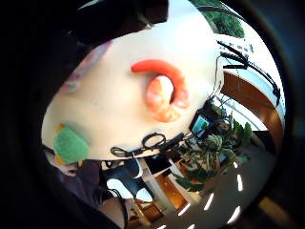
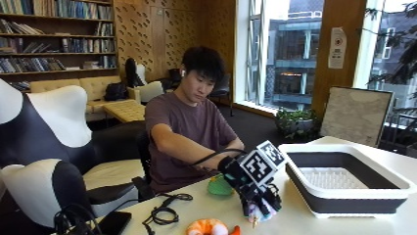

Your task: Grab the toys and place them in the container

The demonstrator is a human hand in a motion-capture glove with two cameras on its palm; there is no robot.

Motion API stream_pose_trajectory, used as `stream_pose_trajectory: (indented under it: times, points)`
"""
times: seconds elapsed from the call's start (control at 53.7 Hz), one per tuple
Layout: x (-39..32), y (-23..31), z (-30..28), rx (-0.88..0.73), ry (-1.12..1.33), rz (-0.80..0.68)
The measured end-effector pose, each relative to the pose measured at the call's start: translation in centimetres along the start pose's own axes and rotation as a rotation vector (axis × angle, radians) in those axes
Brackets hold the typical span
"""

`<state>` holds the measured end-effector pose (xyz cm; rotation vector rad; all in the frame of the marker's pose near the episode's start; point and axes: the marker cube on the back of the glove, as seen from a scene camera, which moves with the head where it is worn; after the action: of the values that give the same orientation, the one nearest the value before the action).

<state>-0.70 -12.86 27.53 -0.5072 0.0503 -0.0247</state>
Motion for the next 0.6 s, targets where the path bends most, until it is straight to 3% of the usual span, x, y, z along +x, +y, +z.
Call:
stream_pose_trajectory:
  times: [0.093,0.223,0.335,0.595]
  points:
    - [-0.1,-1.9,2.6,0.04,0.033,-0.01]
    - [0.6,-3.6,2.5,0.3,-0.12,-0.095]
    - [0.5,-4.3,2.2,0.431,-0.195,-0.11]
    - [0.2,-2.2,-1.7,0.473,-0.213,-0.088]
